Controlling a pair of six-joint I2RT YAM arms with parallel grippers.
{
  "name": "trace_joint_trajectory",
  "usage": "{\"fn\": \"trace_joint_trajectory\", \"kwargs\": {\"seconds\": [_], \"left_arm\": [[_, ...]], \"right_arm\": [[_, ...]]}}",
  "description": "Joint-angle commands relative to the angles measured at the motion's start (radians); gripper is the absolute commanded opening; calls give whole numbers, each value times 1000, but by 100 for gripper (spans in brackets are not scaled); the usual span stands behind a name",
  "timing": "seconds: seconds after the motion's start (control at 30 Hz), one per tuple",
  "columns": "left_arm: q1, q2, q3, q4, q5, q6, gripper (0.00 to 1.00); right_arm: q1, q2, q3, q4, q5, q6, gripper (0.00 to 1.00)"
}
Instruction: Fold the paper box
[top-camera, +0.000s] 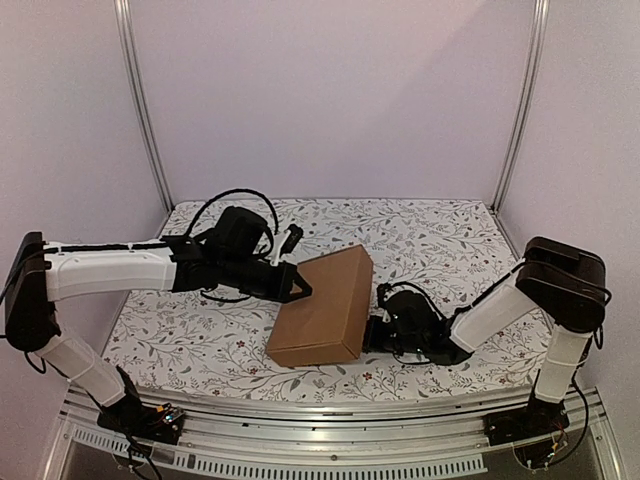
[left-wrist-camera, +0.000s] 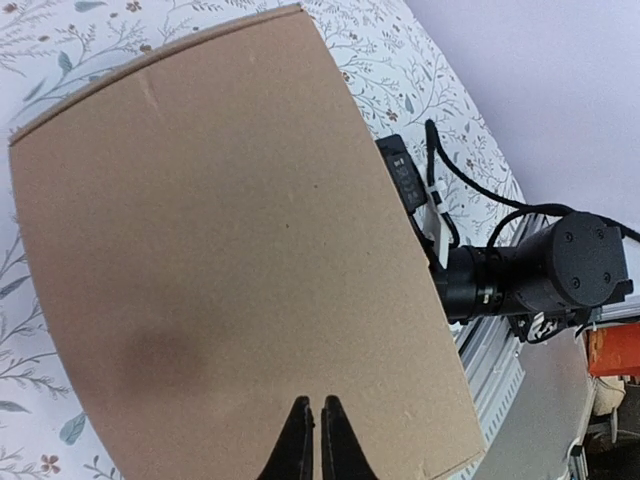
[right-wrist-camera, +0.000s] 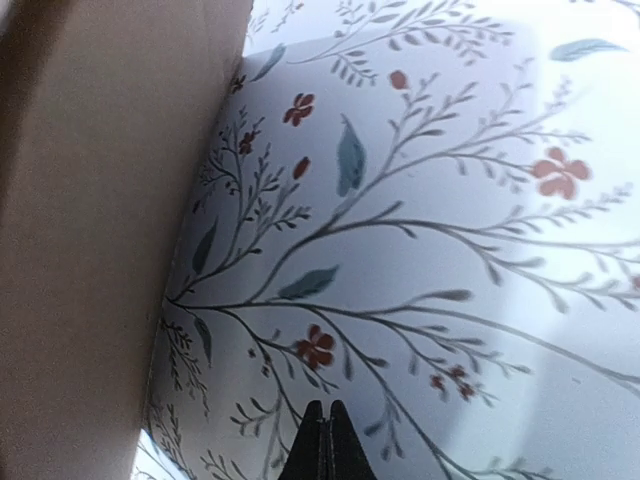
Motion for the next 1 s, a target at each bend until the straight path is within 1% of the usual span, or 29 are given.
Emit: {"fn": "trace_joint_trajectory", "kwargs": {"seconds": [0.0,0.17,0.27,0.33,0.37,0.4,0.43,0.5,0.53,0.57,0.63,0.7,0.73,0.8,0.83,0.97], "left_arm": [[7,-19,-5,-13,-51,16,5],[44,-69,-30,-36,-74,32,5],[76,-109,-45,-57,-86,37,9],[96,-138,-48,-82,-90,43,12],[104,-154,-45,-93,-95,49,14],[111,-170,-41,-113,-106,56,17],[117,-187,-36,-130,-117,61,20],[127,-224,-23,-167,-147,77,24],[132,-241,-14,-185,-163,83,29],[135,-260,-5,-204,-179,90,37],[142,-296,18,-242,-217,102,53],[145,-329,43,-280,-248,117,65],[147,-351,58,-302,-265,126,75],[149,-383,89,-354,-297,142,98],[149,-401,102,-380,-327,152,99],[151,-469,142,-480,-412,202,100]], "right_arm": [[-15,-113,-76,-139,71,-75,0],[-18,-271,-113,-343,175,-169,0],[-20,-391,-97,-513,264,-229,4],[-20,-473,-72,-640,324,-280,11],[-20,-505,-56,-699,351,-298,17],[-21,-547,-36,-752,382,-322,27],[-20,-577,-16,-800,410,-339,40],[-20,-658,30,-882,458,-381,78],[-20,-684,52,-920,476,-406,96],[-20,-721,76,-959,497,-425,98],[-19,-765,127,-1035,558,-465,99],[-21,-799,179,-1107,609,-487,99],[-20,-812,206,-1138,634,-496,99],[-20,-831,263,-1191,682,-511,99],[-19,-836,287,-1213,706,-513,99],[-20,-844,376,-1328,815,-491,99]]}}
